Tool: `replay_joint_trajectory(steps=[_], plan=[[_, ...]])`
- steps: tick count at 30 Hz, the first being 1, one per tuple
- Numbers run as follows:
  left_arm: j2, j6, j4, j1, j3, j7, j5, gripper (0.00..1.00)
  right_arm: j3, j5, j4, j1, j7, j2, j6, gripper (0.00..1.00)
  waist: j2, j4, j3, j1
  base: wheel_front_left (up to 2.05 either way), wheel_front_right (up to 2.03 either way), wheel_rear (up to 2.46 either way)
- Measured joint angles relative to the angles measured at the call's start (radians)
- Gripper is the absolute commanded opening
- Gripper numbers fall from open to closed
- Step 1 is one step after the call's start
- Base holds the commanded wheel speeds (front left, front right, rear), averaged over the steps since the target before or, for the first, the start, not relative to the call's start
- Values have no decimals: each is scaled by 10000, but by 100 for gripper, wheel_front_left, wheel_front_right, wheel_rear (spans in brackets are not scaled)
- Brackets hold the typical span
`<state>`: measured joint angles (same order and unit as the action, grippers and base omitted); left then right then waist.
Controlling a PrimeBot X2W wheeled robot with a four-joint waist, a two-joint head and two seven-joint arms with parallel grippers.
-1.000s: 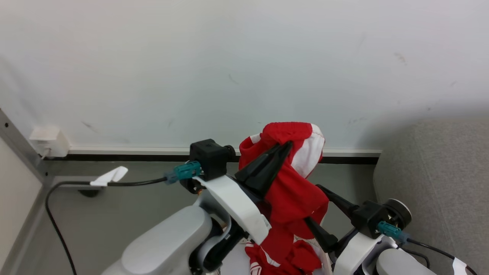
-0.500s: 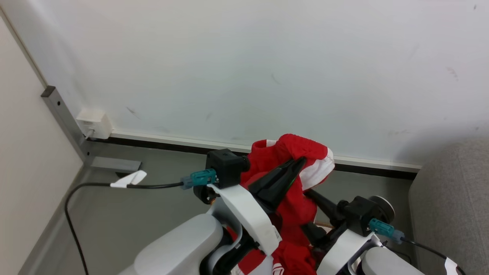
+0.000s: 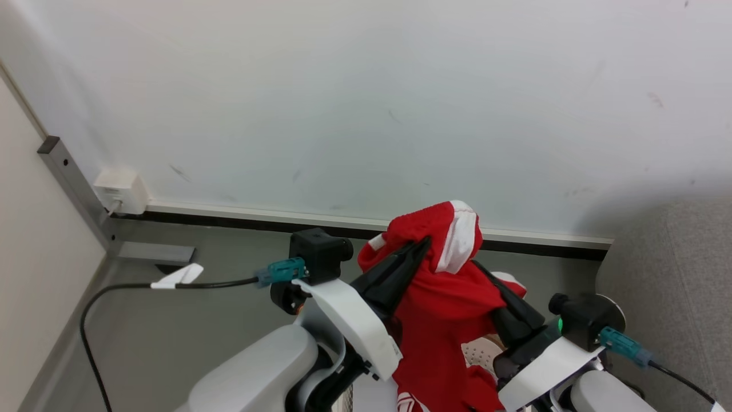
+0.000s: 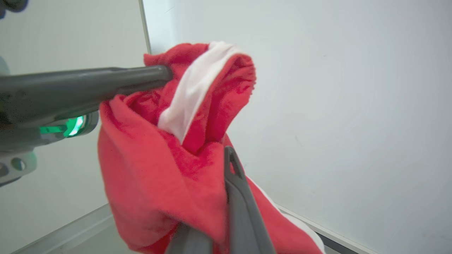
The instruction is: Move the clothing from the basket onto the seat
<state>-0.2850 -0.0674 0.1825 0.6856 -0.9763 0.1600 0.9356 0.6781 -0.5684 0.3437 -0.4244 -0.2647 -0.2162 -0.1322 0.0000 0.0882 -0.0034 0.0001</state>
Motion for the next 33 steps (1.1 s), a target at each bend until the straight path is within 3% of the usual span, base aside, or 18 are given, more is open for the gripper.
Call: replay_joint_trajectory(steps=[7, 9, 10, 21, 33], plan=[[-38, -44, 25, -230, -38, 128, 59, 0, -1135, 128, -313, 467, 0, 10, 0, 0, 0, -329, 69, 0, 0, 0, 0], [-48, -75, 27, -314, -40, 180, 59, 87, -1337, 148, -397, 512, 0, 33, 0, 0, 0, -455, 91, 0, 0, 0, 0], [-52, -77, 25, -345, -63, 180, 59, 100, -1448, 178, -435, 522, 0, 35, 0, 0, 0, -523, 102, 0, 0, 0, 0], [-222, -125, -19, -704, -268, 497, -153, 100, -2575, 763, -965, 450, 0, -113, 0, 0, 0, -1611, 243, 0, 0, 0, 0], [-280, -27, -71, -789, -255, 894, -924, 100, -3649, 1400, -1873, 236, 0, -780, 0, 0, 0, -3334, 328, -1, 0, 0, 0]])
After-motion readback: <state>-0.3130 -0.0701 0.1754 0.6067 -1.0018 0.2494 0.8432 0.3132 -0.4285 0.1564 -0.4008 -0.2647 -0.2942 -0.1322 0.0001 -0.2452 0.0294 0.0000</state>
